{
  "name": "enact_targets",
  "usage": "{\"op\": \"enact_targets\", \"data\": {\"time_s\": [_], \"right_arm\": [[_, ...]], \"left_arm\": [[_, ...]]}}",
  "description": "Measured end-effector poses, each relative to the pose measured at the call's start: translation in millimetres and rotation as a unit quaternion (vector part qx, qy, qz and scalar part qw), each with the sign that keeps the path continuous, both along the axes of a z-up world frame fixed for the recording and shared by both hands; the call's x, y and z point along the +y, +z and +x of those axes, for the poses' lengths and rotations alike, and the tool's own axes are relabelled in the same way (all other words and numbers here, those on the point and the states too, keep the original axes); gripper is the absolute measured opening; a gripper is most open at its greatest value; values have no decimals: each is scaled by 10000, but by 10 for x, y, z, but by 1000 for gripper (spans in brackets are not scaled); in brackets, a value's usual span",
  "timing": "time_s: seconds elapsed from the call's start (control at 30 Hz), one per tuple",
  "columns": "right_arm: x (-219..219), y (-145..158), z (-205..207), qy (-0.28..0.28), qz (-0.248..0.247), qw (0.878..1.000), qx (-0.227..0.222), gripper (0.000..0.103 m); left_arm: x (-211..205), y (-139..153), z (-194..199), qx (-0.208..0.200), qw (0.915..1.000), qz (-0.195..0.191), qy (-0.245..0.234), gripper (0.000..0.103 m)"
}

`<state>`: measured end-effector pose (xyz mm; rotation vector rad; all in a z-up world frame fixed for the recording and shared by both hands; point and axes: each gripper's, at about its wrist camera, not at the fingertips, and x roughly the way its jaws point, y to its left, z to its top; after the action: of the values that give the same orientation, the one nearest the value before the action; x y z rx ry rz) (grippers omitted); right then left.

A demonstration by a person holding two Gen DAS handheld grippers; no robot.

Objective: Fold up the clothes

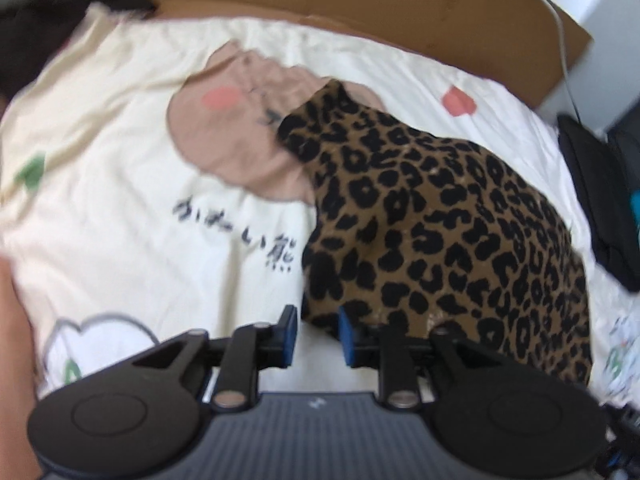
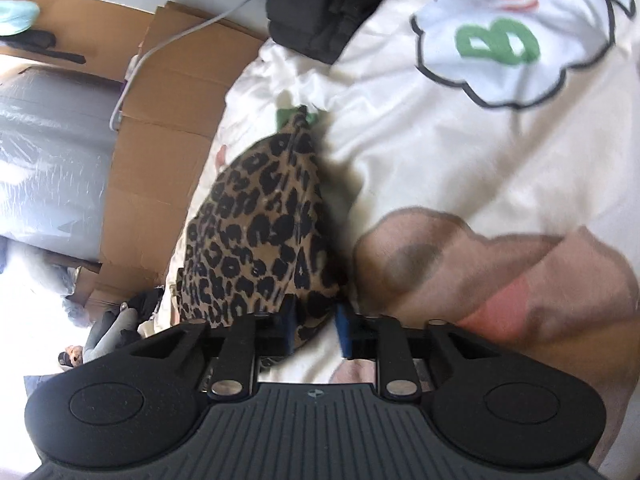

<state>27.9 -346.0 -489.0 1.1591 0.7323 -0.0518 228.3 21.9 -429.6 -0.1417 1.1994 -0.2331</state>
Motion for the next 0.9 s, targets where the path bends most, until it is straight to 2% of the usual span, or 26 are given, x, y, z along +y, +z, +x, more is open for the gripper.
{"op": "enact_targets", "data": {"time_s": [0.1,0.17,0.2,0.23,0.27,0.3,0.43,0.47,0.5,0.53,0.63,0.73,0.9], "right_arm": [[-18,47,-1,-43,110,9997,-191,15],[-10,22,19,-37,118,9998,-173,19],[-4,-13,30,-44,145,9998,-146,23],[3,-61,37,-56,236,9996,-167,35],[9,-109,44,-74,334,9992,-184,40],[13,-163,51,-123,468,9987,-175,41],[32,-214,135,-218,629,9975,-230,39],[32,-208,158,-231,639,9974,-253,35],[31,-203,182,-243,649,9972,-276,21],[30,-191,203,-251,658,9970,-309,15],[6,-59,242,-191,666,9959,-574,14],[3,-25,263,-178,657,9957,-623,14],[-6,-190,250,-252,720,9968,-234,18]], "left_arm": [[77,-45,0,144,9984,-398,387,30],[118,-80,0,241,9955,-664,634,36],[131,-103,-1,298,9936,-792,745,37],[142,-130,0,347,9917,-892,853,40],[155,-160,-1,390,9900,-964,955,41],[172,-191,-5,439,9880,-1035,1059,42],[285,-306,-39,598,9754,-1501,1502,43],[324,-334,-48,622,9706,-1666,1623,44],[363,-362,-57,646,9654,-1830,1743,44],[388,-376,-64,653,9623,-1925,1808,44],[428,-388,-79,647,9577,-2073,1889,44],[431,-405,-90,645,9535,-2216,1941,44],[421,-497,-84,590,9403,-2502,2231,45]]}}
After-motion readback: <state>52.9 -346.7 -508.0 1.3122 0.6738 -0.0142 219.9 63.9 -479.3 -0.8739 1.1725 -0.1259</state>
